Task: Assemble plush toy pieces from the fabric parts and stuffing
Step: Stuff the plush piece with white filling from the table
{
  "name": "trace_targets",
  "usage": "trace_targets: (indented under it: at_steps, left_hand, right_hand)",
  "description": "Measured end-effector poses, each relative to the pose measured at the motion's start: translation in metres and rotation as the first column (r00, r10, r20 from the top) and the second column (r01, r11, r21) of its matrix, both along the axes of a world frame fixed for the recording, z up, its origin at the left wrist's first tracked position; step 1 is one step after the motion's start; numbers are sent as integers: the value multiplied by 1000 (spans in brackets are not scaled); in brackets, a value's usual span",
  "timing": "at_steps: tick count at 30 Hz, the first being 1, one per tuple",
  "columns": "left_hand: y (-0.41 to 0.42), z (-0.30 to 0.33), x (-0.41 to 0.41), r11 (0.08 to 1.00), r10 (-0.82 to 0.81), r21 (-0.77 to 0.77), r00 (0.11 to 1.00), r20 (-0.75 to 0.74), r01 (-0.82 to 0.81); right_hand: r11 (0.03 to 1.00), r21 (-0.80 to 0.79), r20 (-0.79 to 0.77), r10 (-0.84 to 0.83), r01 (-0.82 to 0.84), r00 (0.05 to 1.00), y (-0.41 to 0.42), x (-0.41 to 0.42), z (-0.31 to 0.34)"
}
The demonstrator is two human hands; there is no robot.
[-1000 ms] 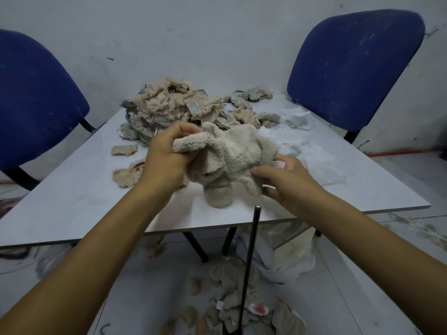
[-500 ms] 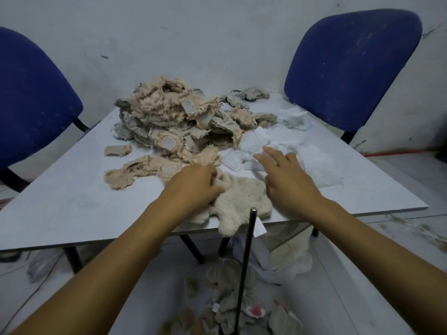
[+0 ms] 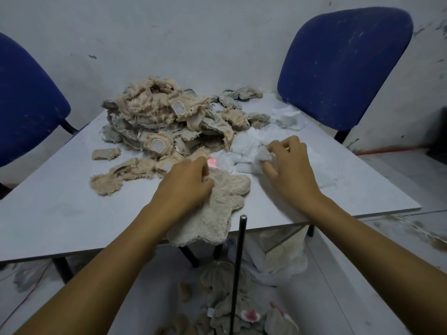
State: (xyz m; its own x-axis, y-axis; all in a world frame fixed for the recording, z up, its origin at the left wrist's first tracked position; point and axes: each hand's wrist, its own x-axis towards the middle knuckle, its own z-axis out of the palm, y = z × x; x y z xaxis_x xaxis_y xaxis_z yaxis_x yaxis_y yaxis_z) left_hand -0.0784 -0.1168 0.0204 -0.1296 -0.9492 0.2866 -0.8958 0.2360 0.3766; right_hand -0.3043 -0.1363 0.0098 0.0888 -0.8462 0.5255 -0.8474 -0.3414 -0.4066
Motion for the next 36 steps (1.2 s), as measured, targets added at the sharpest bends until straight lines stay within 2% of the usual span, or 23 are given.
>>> trace_targets:
  at_steps: [1,3,5,7,11,14,17,19,21,24,27,29,33,36]
  left_hand:
    - [0,0,-1,998,-1,61,999,43,-1]
    - [-1,2,-4,992,-25,122,997,70,16]
    - [0,6,-7,982,-45,184,999,25,40]
    - [1,9,-7,968,-58,242,997,-46,68]
    - [5,7,-5,975,-14,208,960,-279,75]
    - [10,5,-8,988,-25,139,960,-279,66]
    - [12,5,-11,992,-67,92,973,-219,89]
    - [13,2,-14,995,-76,50,967,-244,91]
    - [14,-3,-18,996,-40,59,930,-365,66]
    - [12,-8,-21,982,66,179,776,-628,61]
    - [10,-8,-19,971,137,225,598,-789,76]
    - [12,-8,-18,972,139,216,529,-837,87]
    - [17,-9,-18,977,110,176,425,-899,121]
    - [20,-9,-17,983,59,127,425,-903,133]
  right_hand:
    - [1000,14,66,1,-2,998,1,1,3]
    - [992,85,307,67,-98,949,4,7,9]
    - [962,152,572,101,-226,814,10,14,17]
    - [921,199,734,87,-335,674,15,23,24]
    - [848,259,874,-2,-462,486,23,39,29]
    - [804,265,896,-1,-532,444,31,49,24]
    - [847,185,850,116,-498,513,34,56,16]
    - [885,184,760,147,-428,633,34,58,8]
    - [919,203,645,134,-338,752,34,56,-2]
    - [973,136,484,97,-184,870,36,50,-12]
    - [976,65,387,169,-209,907,38,52,-16]
    - [965,60,363,219,-257,906,38,54,-16]
    - [966,93,321,200,-241,926,33,58,-17]
    - [977,116,215,149,-176,965,33,61,-19]
